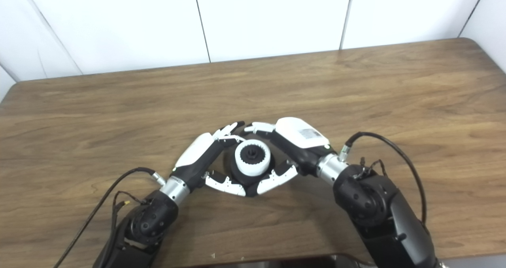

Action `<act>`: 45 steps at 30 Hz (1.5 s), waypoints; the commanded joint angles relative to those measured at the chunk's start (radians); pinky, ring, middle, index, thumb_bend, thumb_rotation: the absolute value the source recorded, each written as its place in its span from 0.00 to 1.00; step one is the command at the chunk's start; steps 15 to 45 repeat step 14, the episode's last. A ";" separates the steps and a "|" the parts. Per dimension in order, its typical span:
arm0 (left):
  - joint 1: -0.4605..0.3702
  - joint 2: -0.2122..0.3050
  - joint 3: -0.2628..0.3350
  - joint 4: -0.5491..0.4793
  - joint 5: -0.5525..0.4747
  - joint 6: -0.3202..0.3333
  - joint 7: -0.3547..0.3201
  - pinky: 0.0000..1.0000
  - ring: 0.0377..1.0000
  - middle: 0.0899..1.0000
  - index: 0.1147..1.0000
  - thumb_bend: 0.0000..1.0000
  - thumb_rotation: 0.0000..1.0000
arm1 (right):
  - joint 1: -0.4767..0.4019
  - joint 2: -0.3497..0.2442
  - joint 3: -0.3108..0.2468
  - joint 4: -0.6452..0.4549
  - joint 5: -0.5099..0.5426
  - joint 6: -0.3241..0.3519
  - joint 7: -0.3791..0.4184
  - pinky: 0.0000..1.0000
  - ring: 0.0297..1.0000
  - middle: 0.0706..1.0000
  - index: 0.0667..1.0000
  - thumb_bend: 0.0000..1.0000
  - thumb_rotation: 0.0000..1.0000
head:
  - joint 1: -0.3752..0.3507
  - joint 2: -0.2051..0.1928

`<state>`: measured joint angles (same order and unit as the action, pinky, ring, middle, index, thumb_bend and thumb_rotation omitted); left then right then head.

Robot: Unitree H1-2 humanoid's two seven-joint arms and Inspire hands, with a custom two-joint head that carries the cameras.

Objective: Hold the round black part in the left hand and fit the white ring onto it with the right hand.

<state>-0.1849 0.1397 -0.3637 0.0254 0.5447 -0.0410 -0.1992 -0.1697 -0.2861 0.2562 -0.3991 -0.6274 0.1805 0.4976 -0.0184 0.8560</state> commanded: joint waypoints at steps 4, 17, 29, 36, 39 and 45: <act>-0.031 -0.002 0.012 -0.039 -0.011 0.008 0.003 1.00 1.00 1.00 0.57 0.97 0.34 | -0.010 0.016 -0.061 -0.014 0.130 -0.011 -0.047 0.74 0.86 0.90 0.89 1.00 0.58 | 0.000 0.000; -0.031 -0.001 0.022 -0.043 -0.015 0.017 0.008 1.00 1.00 1.00 0.57 0.97 0.33 | 0.015 0.026 -0.123 0.064 0.327 -0.081 -0.106 0.76 0.85 0.91 0.90 1.00 0.57 | 0.007 0.000; -0.031 -0.001 0.022 -0.043 -0.015 0.017 0.008 1.00 1.00 1.00 0.57 0.97 0.33 | 0.015 0.026 -0.123 0.064 0.327 -0.081 -0.106 0.76 0.85 0.91 0.90 1.00 0.57 | 0.007 0.000; -0.031 -0.001 0.022 -0.043 -0.015 0.017 0.008 1.00 1.00 1.00 0.57 0.97 0.33 | 0.015 0.026 -0.123 0.064 0.327 -0.081 -0.106 0.76 0.85 0.91 0.90 1.00 0.57 | 0.007 0.000; -0.031 -0.001 0.022 -0.043 -0.015 0.017 0.008 1.00 1.00 1.00 0.57 0.97 0.33 | 0.015 0.026 -0.123 0.064 0.327 -0.081 -0.106 0.76 0.85 0.91 0.90 1.00 0.57 | 0.007 0.000; -0.031 -0.001 0.022 -0.043 -0.015 0.017 0.008 1.00 1.00 1.00 0.57 0.97 0.33 | 0.015 0.026 -0.123 0.064 0.327 -0.081 -0.106 0.76 0.85 0.91 0.90 1.00 0.57 | 0.007 0.000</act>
